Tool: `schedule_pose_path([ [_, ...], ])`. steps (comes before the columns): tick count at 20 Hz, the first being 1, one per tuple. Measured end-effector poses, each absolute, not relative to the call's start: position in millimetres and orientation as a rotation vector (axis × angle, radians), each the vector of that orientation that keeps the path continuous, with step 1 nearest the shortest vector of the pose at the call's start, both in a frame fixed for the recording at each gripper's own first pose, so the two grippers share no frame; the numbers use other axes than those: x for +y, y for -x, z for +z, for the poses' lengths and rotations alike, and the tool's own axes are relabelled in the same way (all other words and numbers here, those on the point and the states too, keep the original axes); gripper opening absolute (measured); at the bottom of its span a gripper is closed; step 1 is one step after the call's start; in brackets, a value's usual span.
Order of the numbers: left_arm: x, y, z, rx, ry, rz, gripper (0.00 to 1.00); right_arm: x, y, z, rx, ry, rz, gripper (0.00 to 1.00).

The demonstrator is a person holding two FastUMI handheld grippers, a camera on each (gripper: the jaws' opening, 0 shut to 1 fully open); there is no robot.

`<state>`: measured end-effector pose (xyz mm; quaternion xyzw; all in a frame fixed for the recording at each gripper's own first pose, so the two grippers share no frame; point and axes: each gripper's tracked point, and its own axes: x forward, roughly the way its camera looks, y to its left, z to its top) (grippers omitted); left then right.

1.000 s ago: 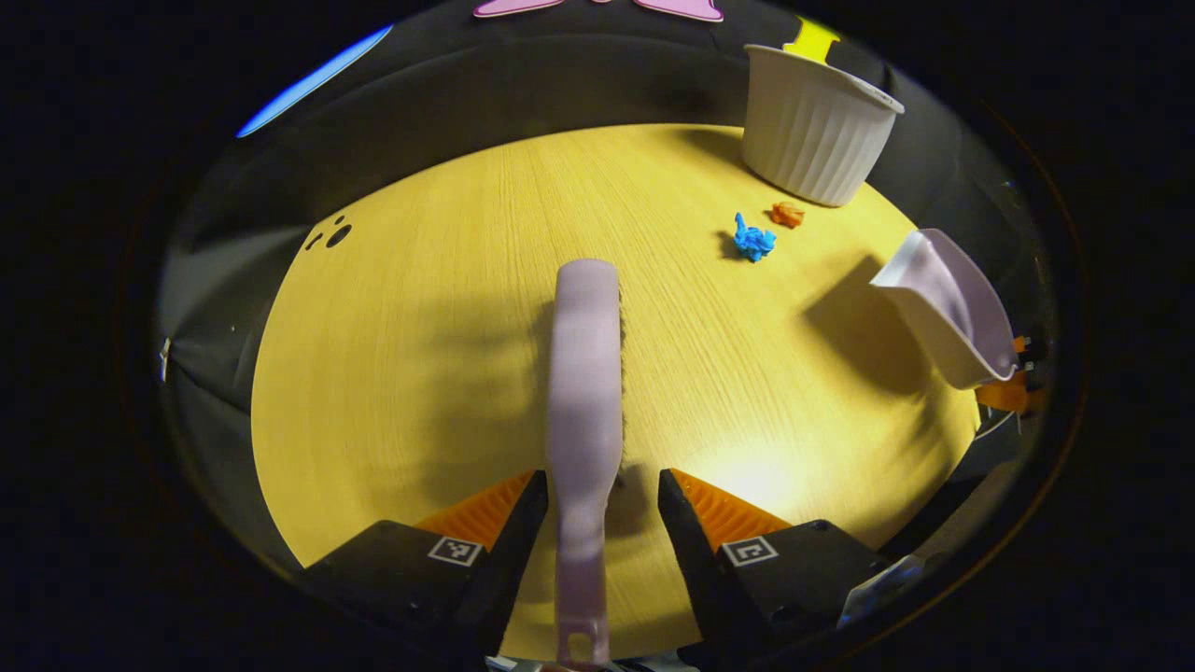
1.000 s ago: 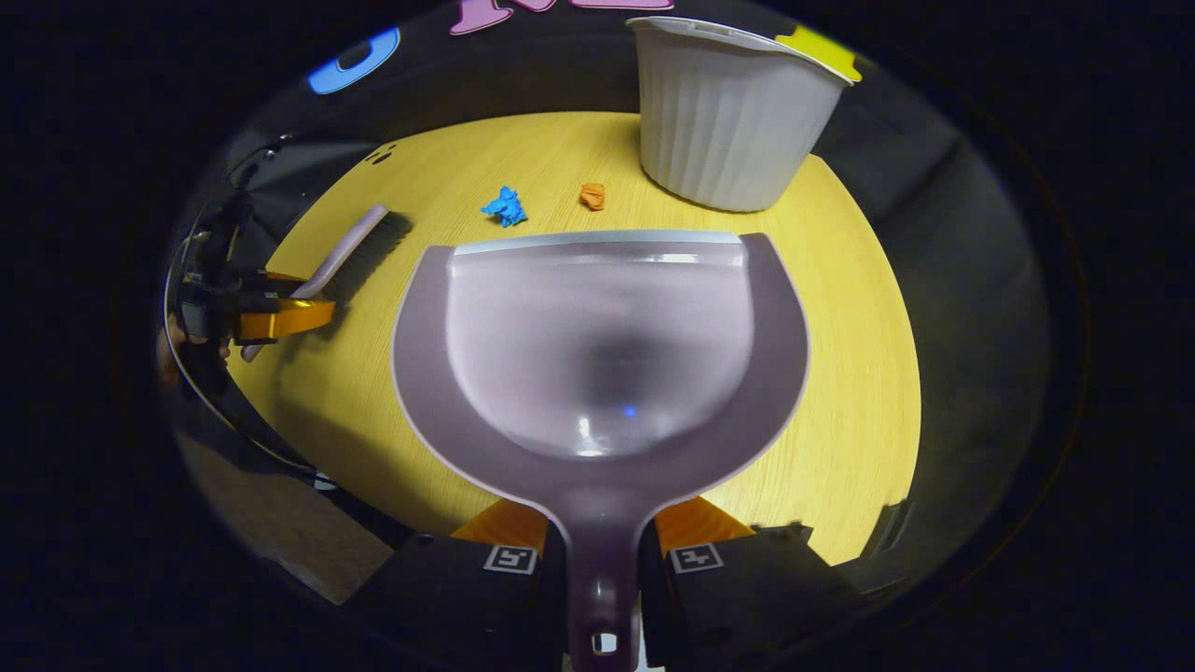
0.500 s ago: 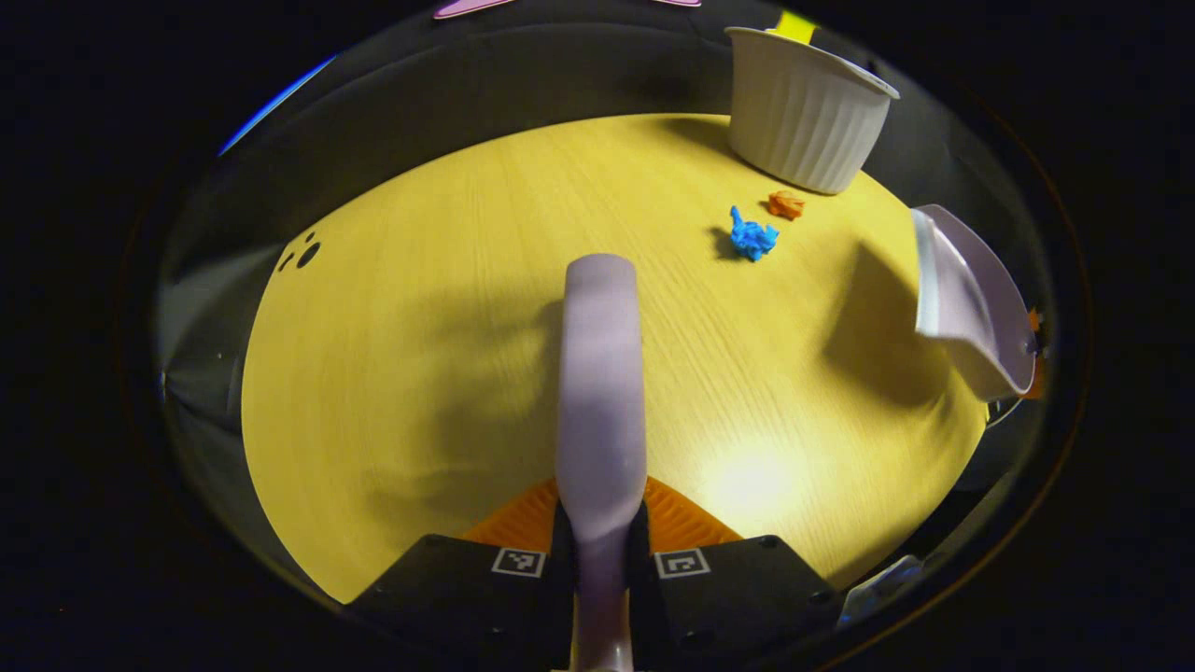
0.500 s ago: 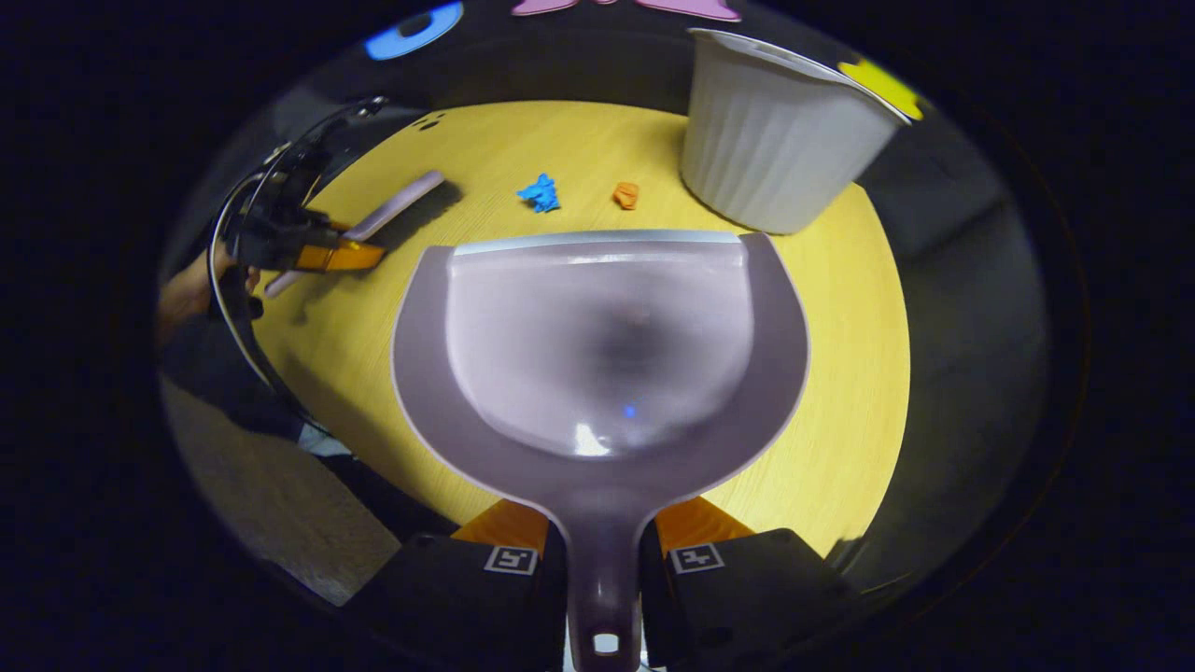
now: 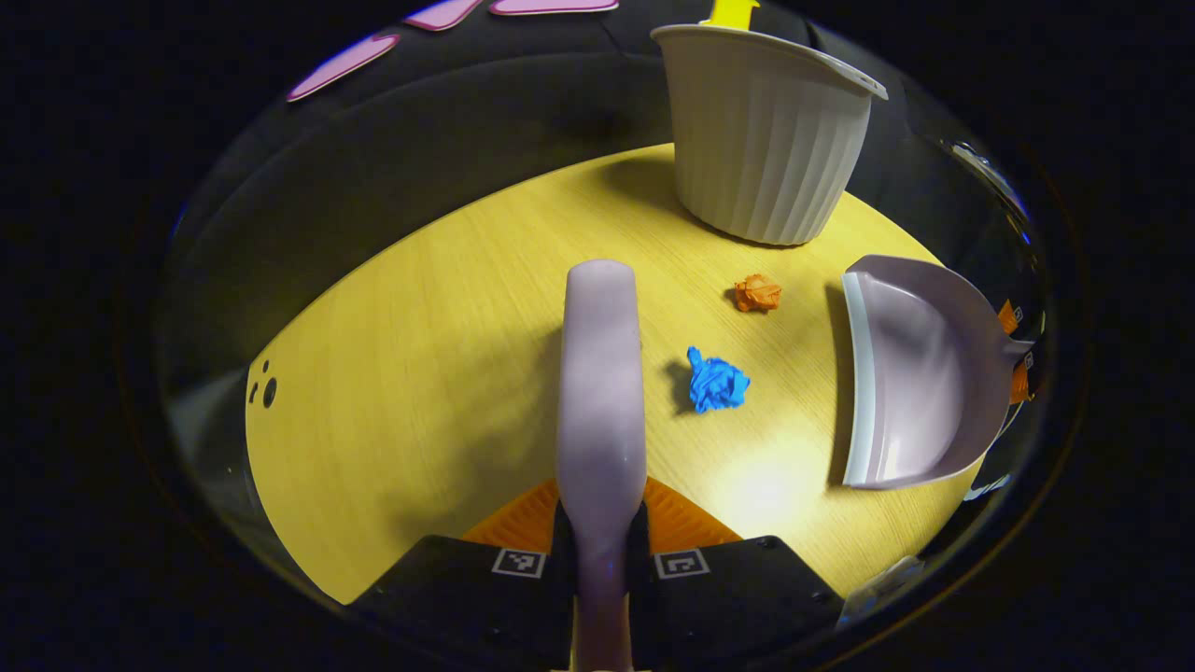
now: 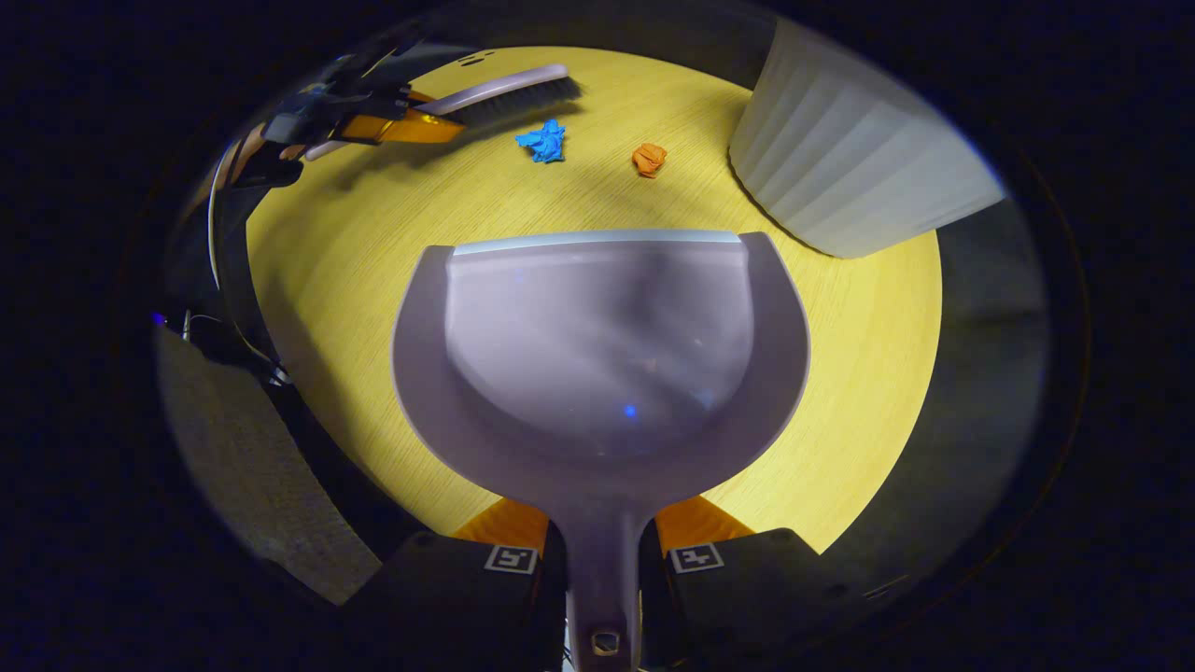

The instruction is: Pick up the small broom and dustpan from the desktop, sweep the trash into the dustpan with the broom, and then empty the trash into the garbage bin.

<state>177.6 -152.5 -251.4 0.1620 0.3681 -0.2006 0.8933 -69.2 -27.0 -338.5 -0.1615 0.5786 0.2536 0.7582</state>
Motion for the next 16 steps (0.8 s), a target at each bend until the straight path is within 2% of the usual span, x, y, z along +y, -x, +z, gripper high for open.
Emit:
schedule_pose_path([
  [3, -173, -187, -256, 0.781, -0.371, -0.461, 0.28, -26, 64, -342, 1.261, 0.365, 0.578, 0.36],
  [6, -202, -184, -255, 0.784, -0.390, -0.561, 0.28, -27, 60, -345, 1.261, 0.376, 0.602, 0.36],
  [7, -215, -179, -254, 0.785, -0.386, -0.612, 0.28, -27, 60, -345, 1.253, 0.375, 0.608, 0.31],
  [8, -229, -174, -255, 0.788, -0.379, -0.662, 0.28, -27, 59, -346, 1.245, 0.373, 0.610, 0.36],
  [10, -247, -159, -255, 0.804, -0.369, -0.765, 0.26, -28, 60, -348, 1.245, 0.363, 0.615, 0.37],
  [11, -257, -151, -251, 0.814, -0.370, -0.822, 0.28, -28, 59, -349, 1.240, 0.358, 0.617, 0.37],
  [12, -266, -142, -250, 0.831, -0.360, -0.872, 0.28, -28, 59, -349, 1.233, 0.356, 0.619, 0.41],
  [13, -274, -132, -250, 0.867, -0.328, -0.917, 0.28, -29, 60, -350, 1.225, 0.353, 0.620, 0.32],
  [15, -290, -113, -243, 0.939, -0.217, -0.965, 0.25, -28, 62, -351, 1.210, 0.332, 0.608, 0.37],
  [16, -297, -104, -235, 0.972, -0.139, -0.978, 0.28, -27, 63, -352, 1.197, 0.322, 0.597, 0.37],
])
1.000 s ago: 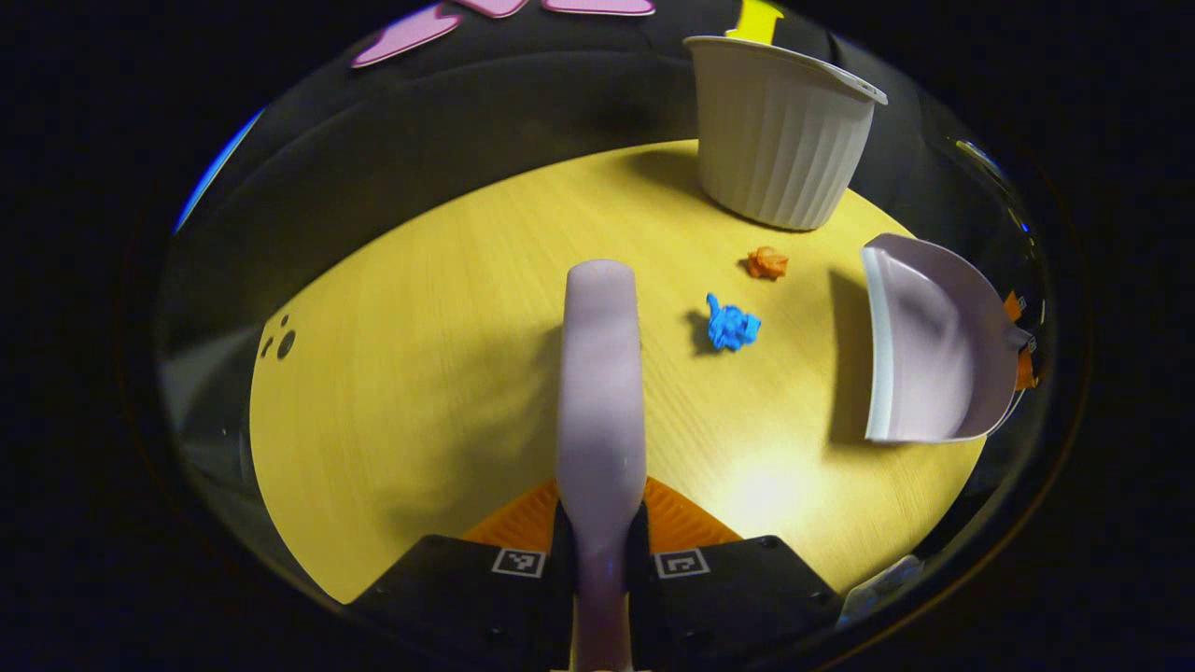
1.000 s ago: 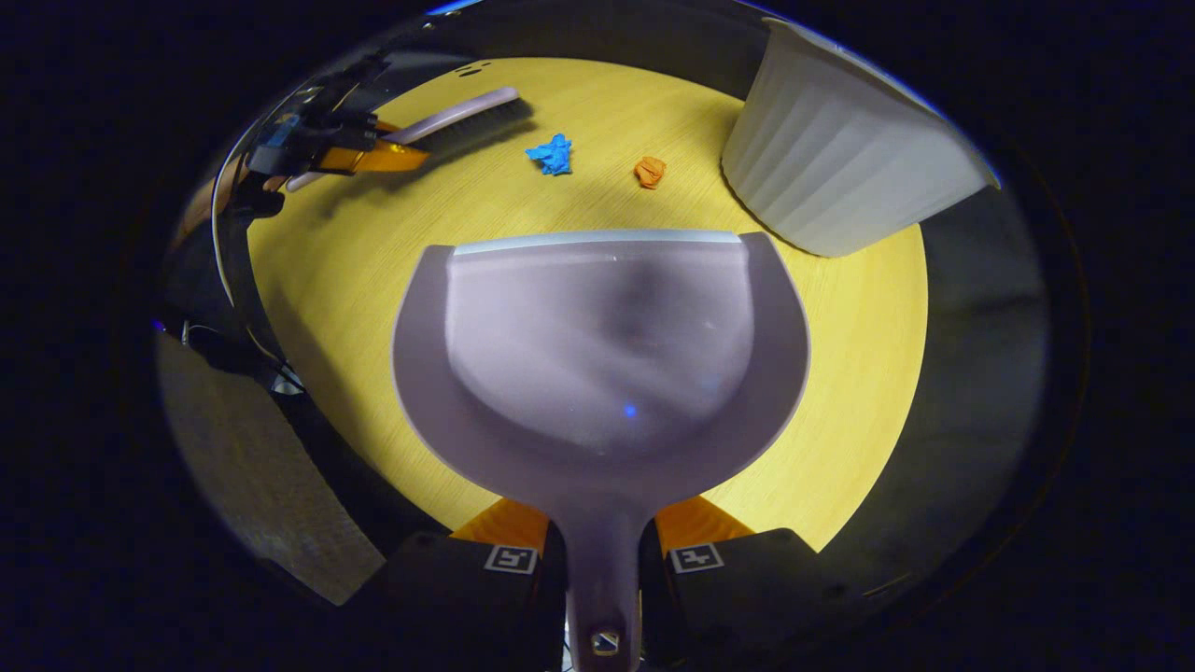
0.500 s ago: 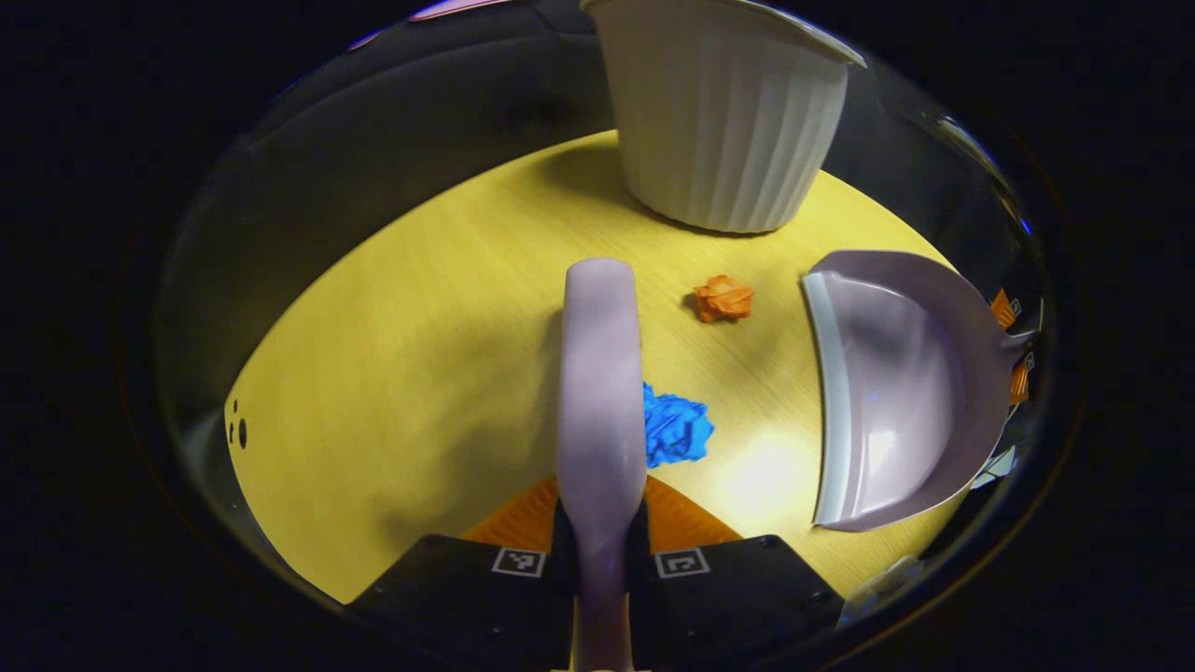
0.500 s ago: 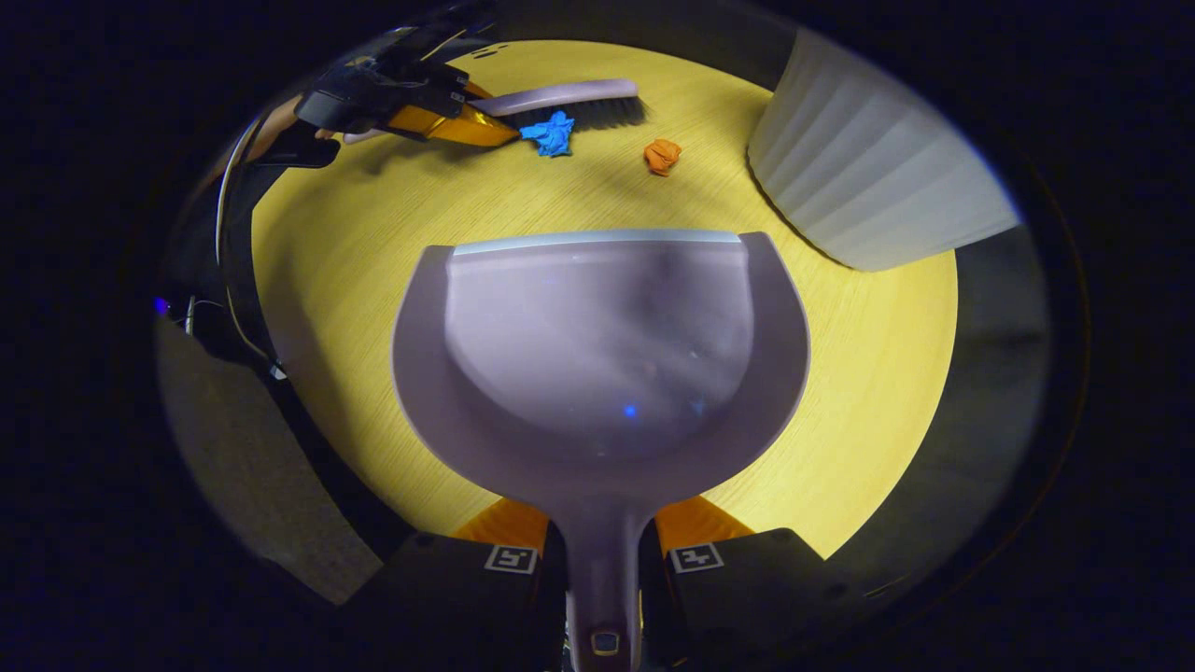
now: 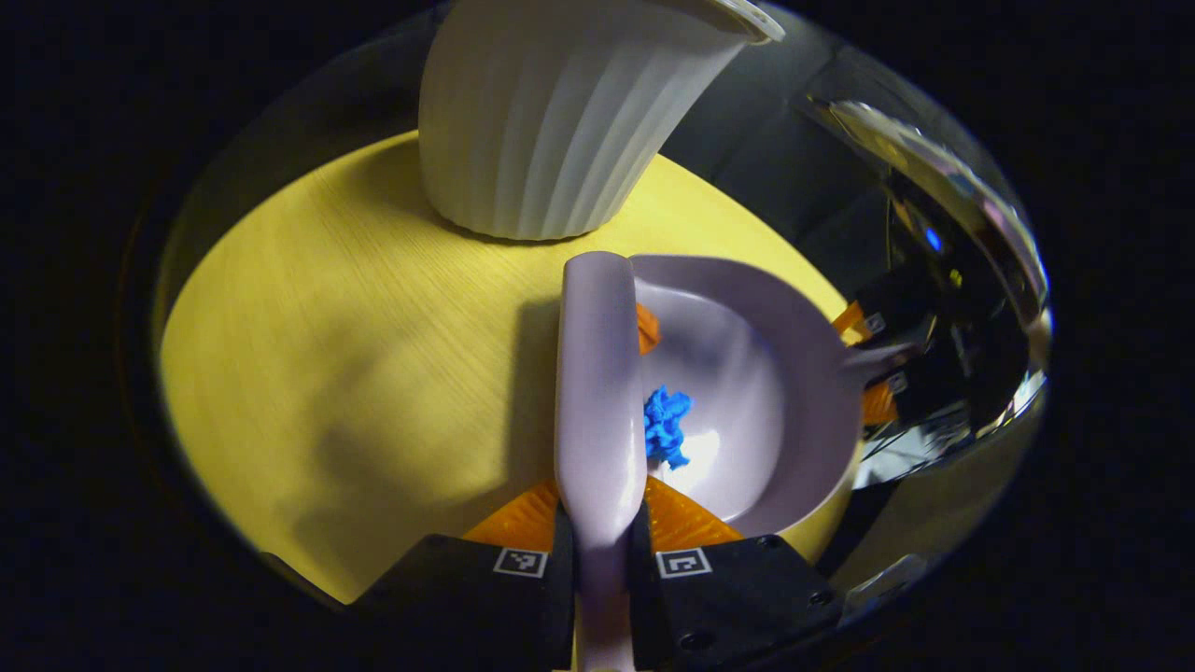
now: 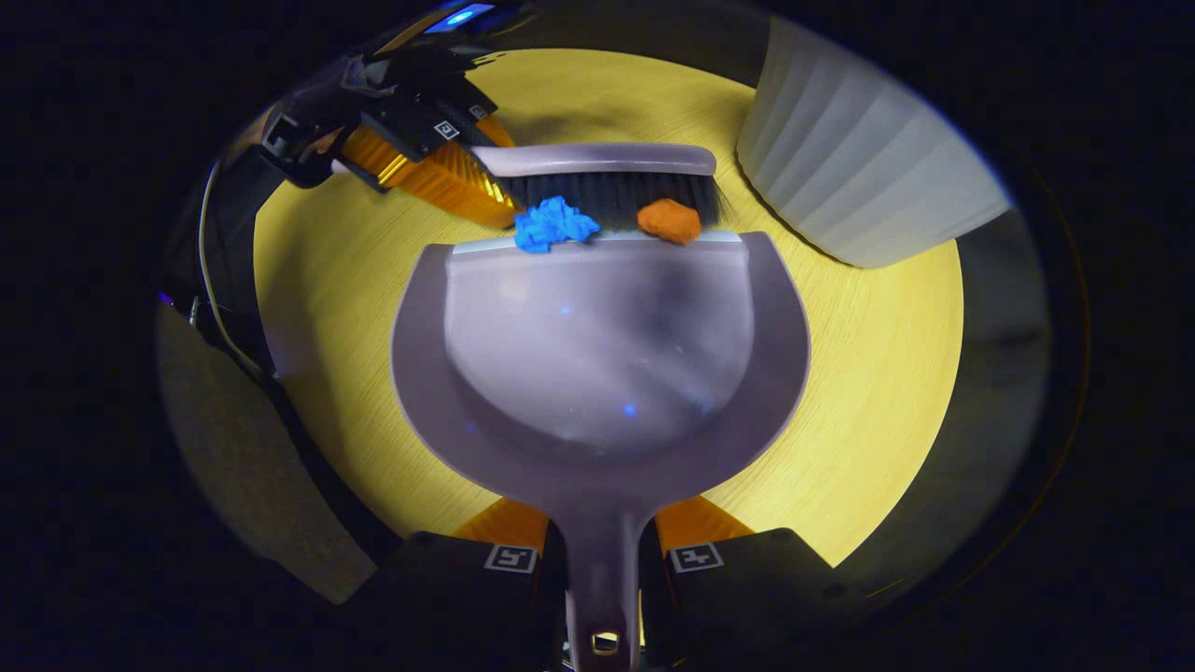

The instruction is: Pick up the small broom and dustpan from the desktop, sweep the trash into the dustpan with the broom, and then empty the trash into the garbage bin.

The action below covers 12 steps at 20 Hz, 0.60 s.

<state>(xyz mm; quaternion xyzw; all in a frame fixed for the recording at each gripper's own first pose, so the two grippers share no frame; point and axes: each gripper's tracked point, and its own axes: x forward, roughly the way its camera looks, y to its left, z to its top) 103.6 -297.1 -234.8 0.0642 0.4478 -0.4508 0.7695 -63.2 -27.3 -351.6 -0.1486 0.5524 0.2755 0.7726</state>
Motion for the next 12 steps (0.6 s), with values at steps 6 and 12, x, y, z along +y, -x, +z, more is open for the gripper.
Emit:
schedule_pose_path([
  [6, -290, -95, -216, 0.934, 0.061, -0.863, 0.28, -22, 63, -357, 1.129, 0.208, 0.513, 0.37],
  [12, -232, -93, -207, 0.795, -0.003, -0.646, 0.28, -24, 64, -342, 1.097, 0.034, 0.327, 0.37],
])
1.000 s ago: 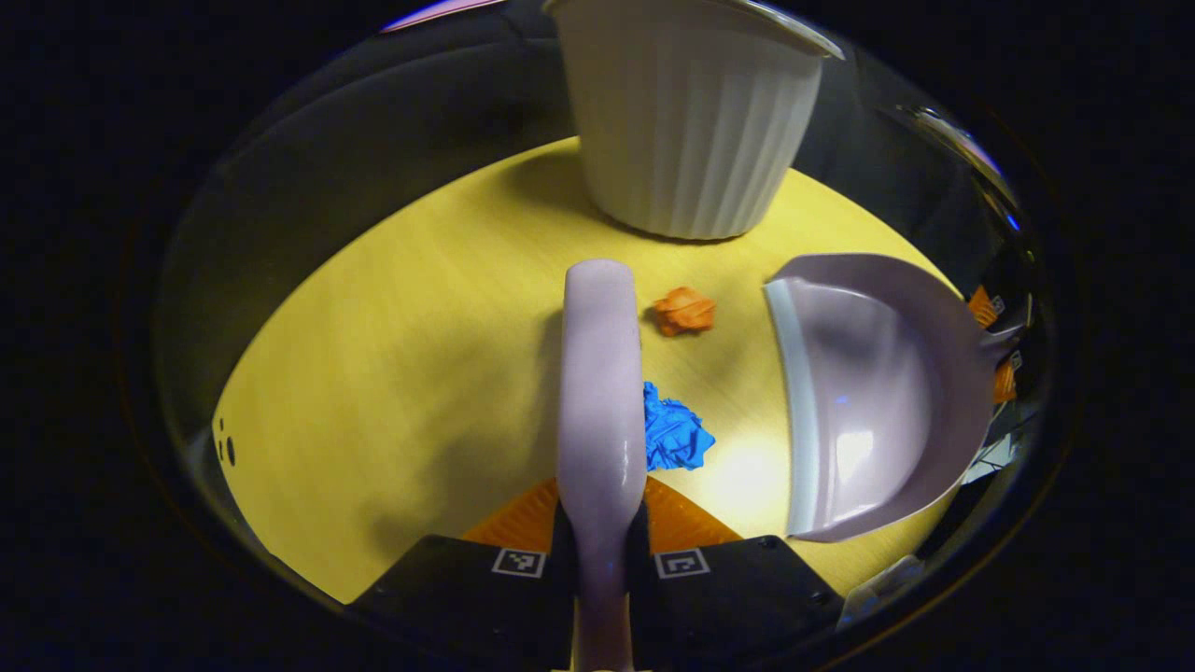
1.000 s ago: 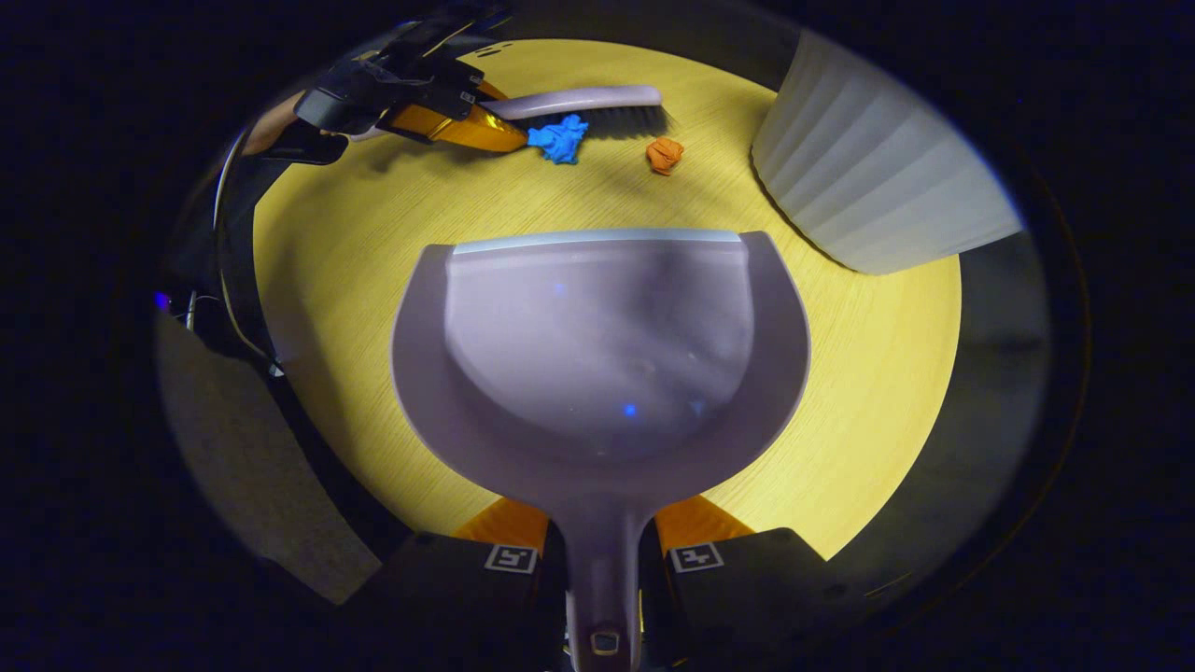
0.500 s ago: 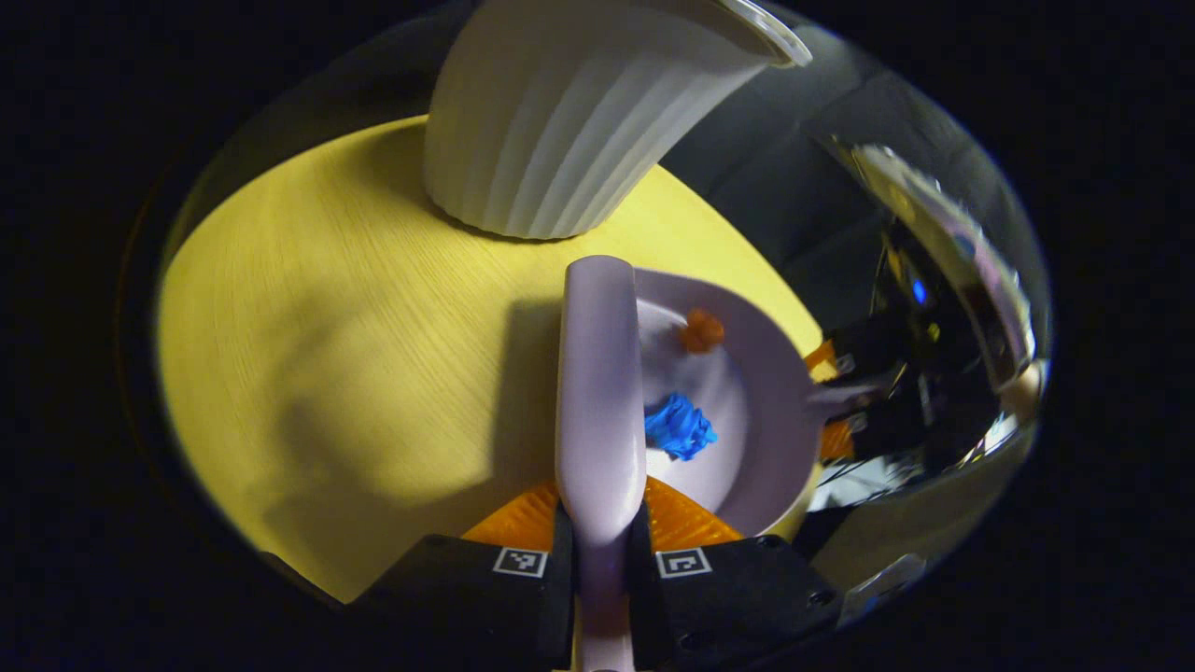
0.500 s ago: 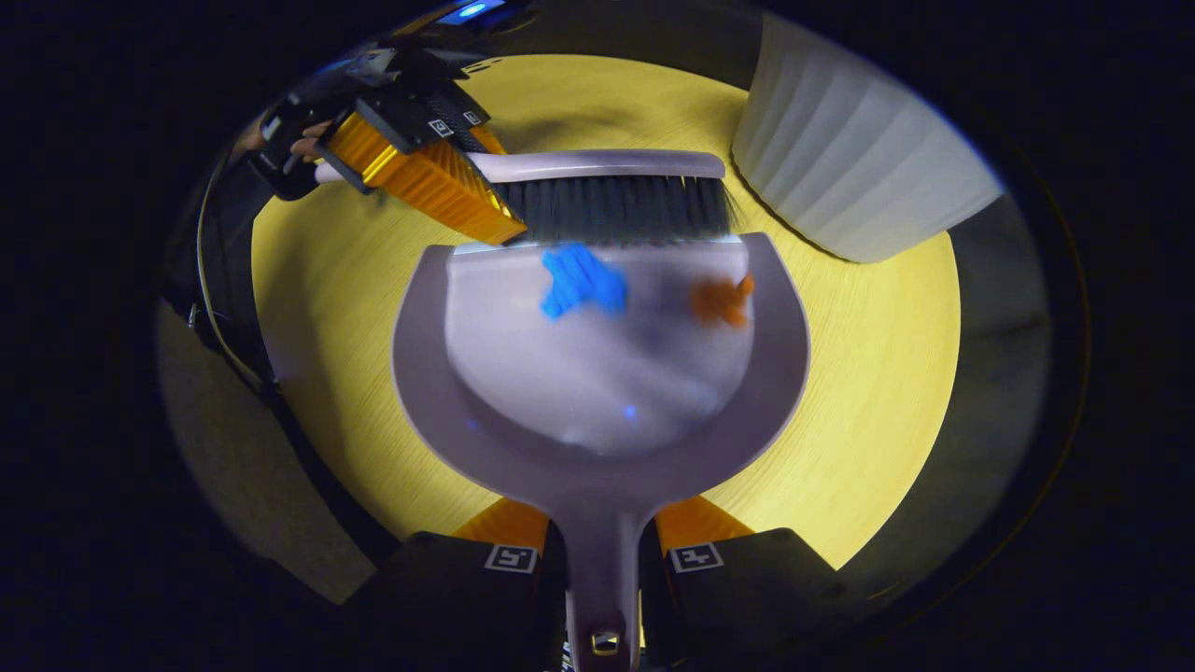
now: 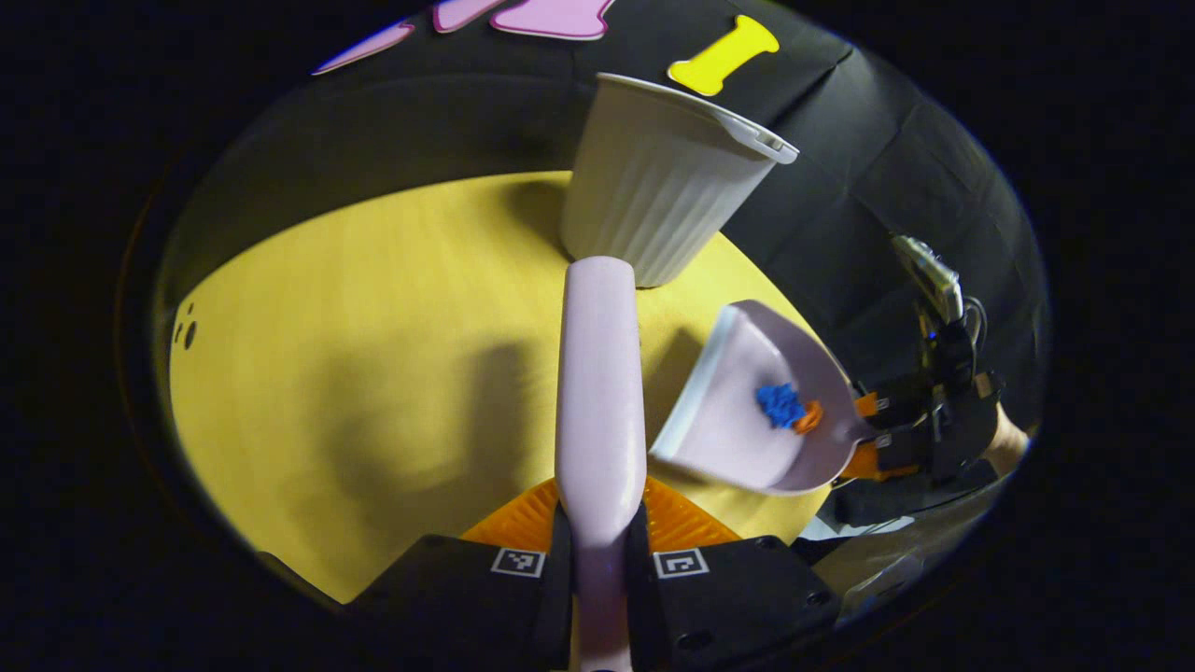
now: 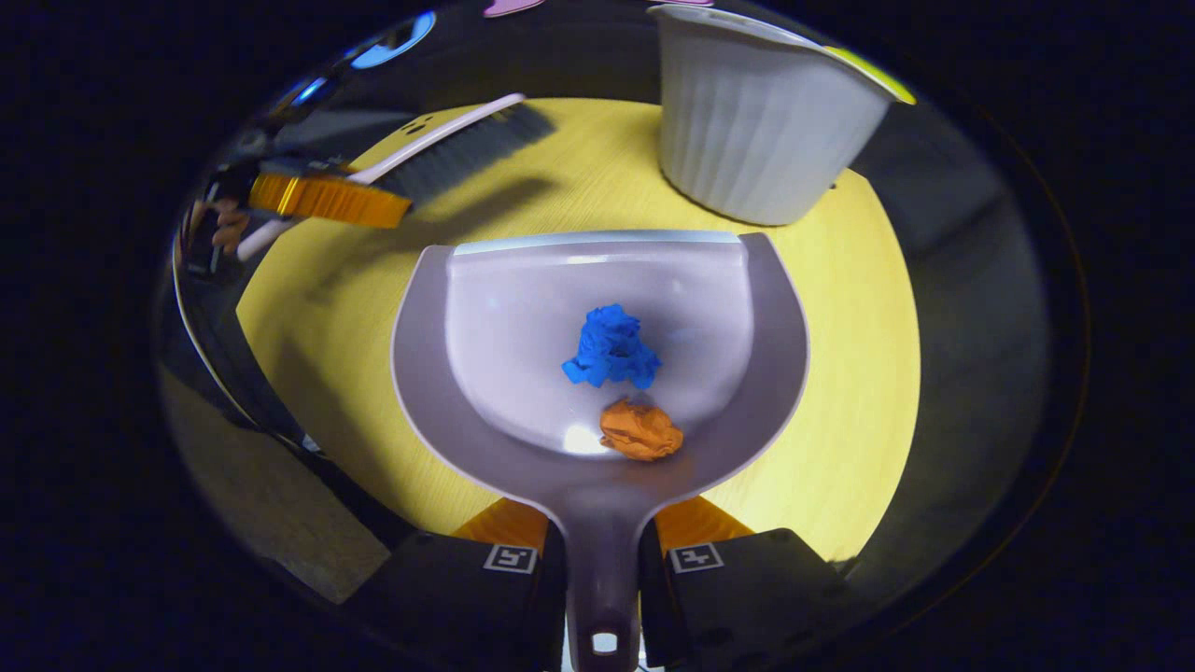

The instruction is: Pick up the small broom and dustpan from the desktop, sweep the trash into the dustpan with the broom, and then empty the trash into the garbage bin.

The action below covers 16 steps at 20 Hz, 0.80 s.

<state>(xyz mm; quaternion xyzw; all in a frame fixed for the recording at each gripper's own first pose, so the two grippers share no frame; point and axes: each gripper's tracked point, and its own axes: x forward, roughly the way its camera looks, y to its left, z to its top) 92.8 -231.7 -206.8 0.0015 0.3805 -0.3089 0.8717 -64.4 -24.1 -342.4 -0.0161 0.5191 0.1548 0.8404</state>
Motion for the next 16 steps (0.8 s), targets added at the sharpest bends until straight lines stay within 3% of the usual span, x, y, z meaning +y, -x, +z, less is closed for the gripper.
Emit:
schedule_pose_path([
  [3, -208, -80, -214, 0.791, -0.023, -0.595, 0.28, -33, 68, -318, 1.071, -0.024, 0.242, 0.41],
  [6, -188, -64, -228, 0.812, -0.047, -0.574, 0.28, -53, 68, -281, 1.039, -0.050, 0.154, 0.36],
  [7, -184, -60, -231, 0.820, -0.047, -0.573, 0.28, -57, 63, -266, 1.026, -0.064, 0.130, 0.41],
  [9, -177, -50, -241, 0.835, -0.046, -0.568, 0.27, -69, 49, -236, 0.993, -0.086, 0.094, 0.41],
  [10, -172, -43, -247, 0.840, -0.042, -0.567, 0.28, -77, 44, -222, 0.972, -0.080, 0.080, 0.37],
  [16, -161, -23, -262, 0.846, -0.017, -0.579, 0.28, -143, -10, -156, 0.923, 0.050, -0.032, 0.37],
])
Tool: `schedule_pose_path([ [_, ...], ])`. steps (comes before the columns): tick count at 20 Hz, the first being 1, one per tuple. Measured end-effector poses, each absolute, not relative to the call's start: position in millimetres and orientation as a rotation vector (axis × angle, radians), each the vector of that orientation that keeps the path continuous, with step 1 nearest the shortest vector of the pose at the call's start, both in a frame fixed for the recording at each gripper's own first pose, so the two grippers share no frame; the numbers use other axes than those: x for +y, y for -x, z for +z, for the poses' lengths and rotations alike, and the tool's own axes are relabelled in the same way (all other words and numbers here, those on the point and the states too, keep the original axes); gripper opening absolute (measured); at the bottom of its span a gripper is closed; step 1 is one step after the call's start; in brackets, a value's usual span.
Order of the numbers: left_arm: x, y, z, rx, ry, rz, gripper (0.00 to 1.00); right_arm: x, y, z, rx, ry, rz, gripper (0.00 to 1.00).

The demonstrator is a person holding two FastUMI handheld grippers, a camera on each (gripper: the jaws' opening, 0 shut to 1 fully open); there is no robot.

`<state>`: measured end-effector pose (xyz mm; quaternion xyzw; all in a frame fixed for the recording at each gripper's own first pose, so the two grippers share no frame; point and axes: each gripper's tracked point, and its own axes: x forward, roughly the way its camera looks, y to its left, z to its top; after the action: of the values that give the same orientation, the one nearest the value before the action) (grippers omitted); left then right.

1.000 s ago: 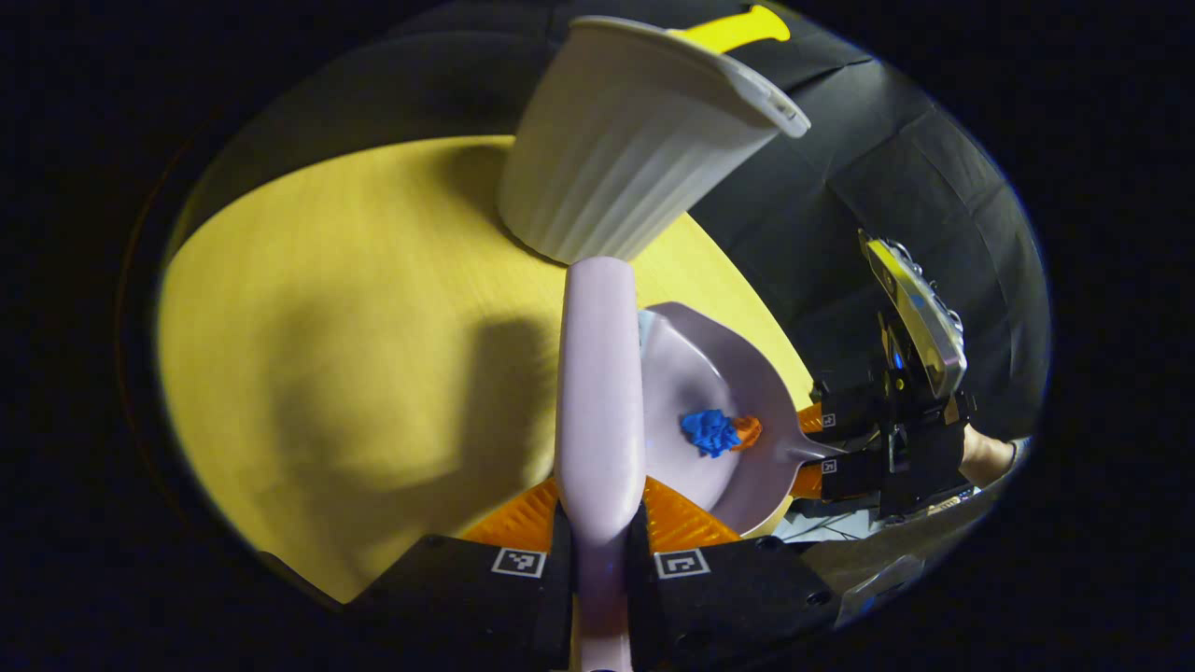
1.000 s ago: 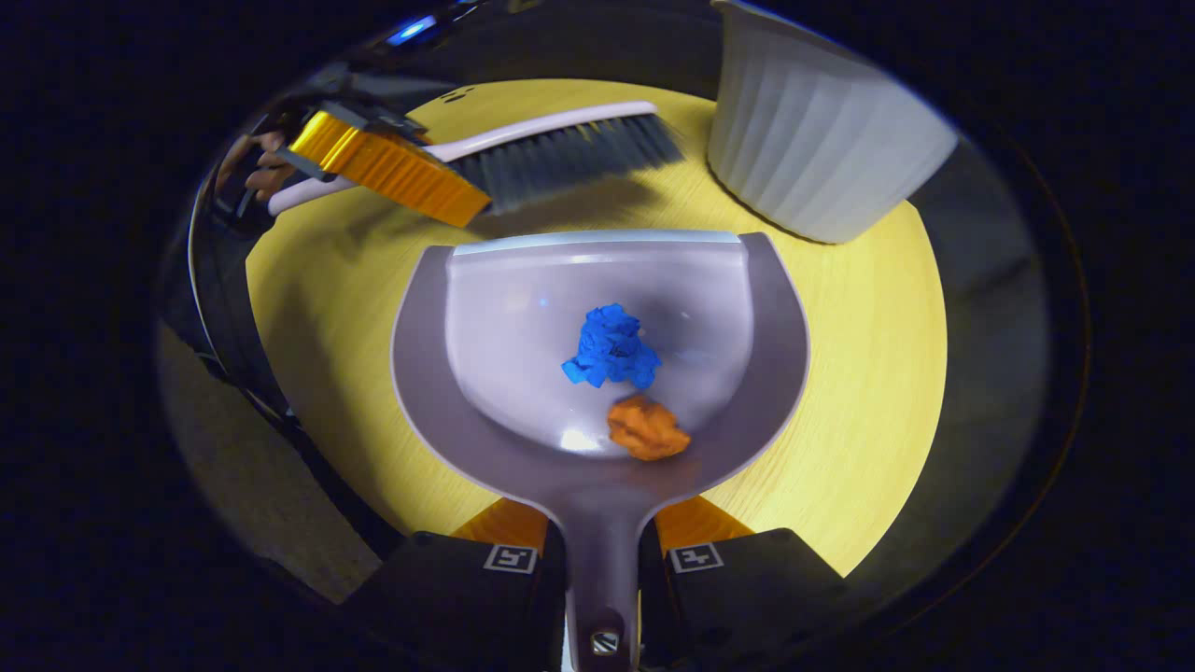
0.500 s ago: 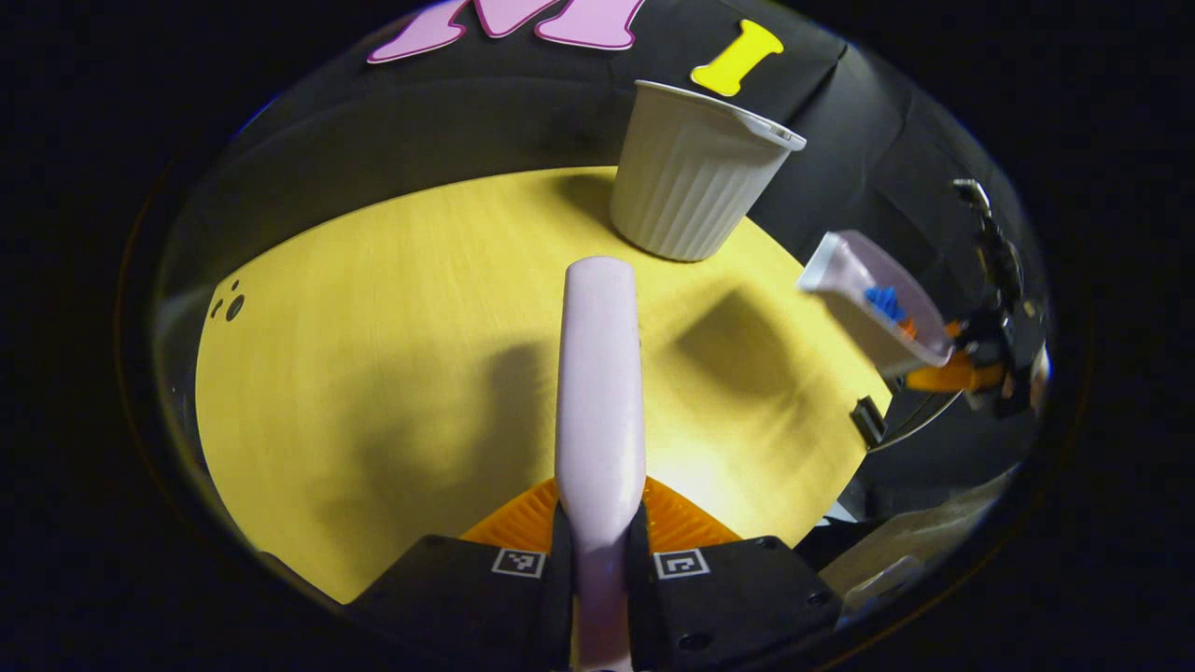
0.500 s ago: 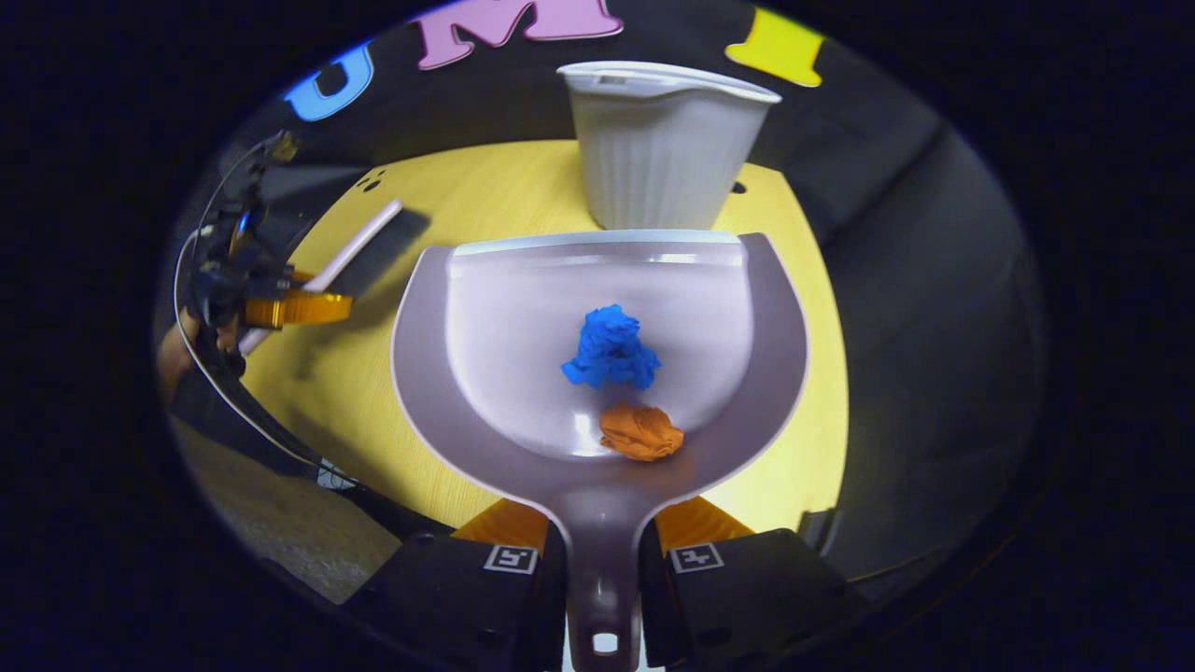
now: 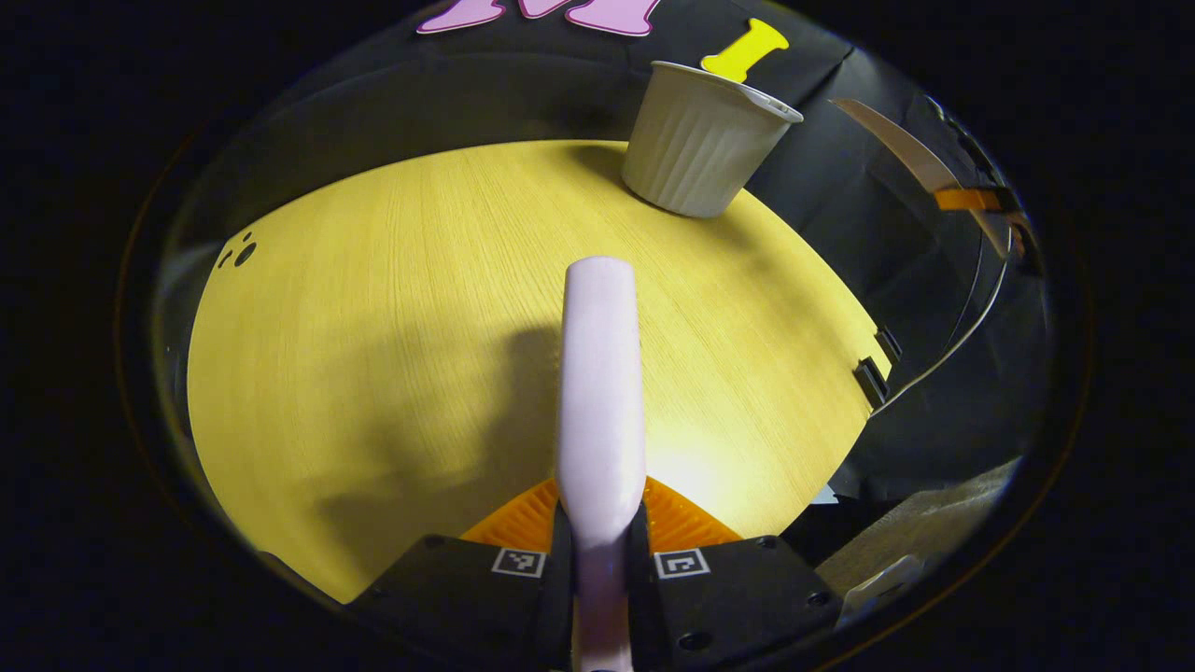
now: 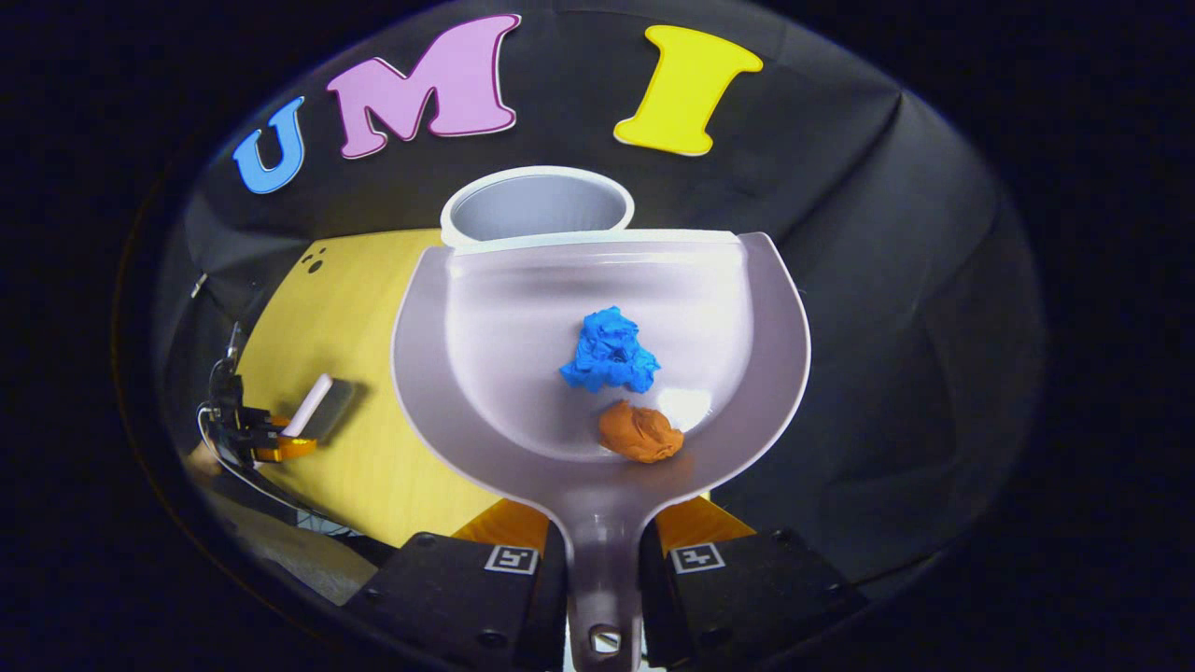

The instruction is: Pick up the small broom and dustpan from the desktop, sweep the trash into the dustpan with the broom, and then empty the trash into the garbage bin.

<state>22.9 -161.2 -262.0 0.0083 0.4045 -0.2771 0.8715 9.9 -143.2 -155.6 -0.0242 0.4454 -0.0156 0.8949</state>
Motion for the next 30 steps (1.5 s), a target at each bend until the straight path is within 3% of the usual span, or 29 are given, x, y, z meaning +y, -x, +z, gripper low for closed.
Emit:
schedule_pose_path([
  [9, -133, -20, -270, 0.840, 0.048, -0.553, 0.28, -186, -100, -116, 0.990, 0.373, -0.103, 0.35],
  [20, -117, -11, -289, 0.850, 0.062, -0.515, 0.28, -175, -191, -100, 1.152, 1.049, -0.023, 0.34],
  [30, -114, -16, -287, 0.844, 0.089, -0.478, 0.28, -168, -198, -103, 1.105, 0.943, -0.024, 0.34],
])
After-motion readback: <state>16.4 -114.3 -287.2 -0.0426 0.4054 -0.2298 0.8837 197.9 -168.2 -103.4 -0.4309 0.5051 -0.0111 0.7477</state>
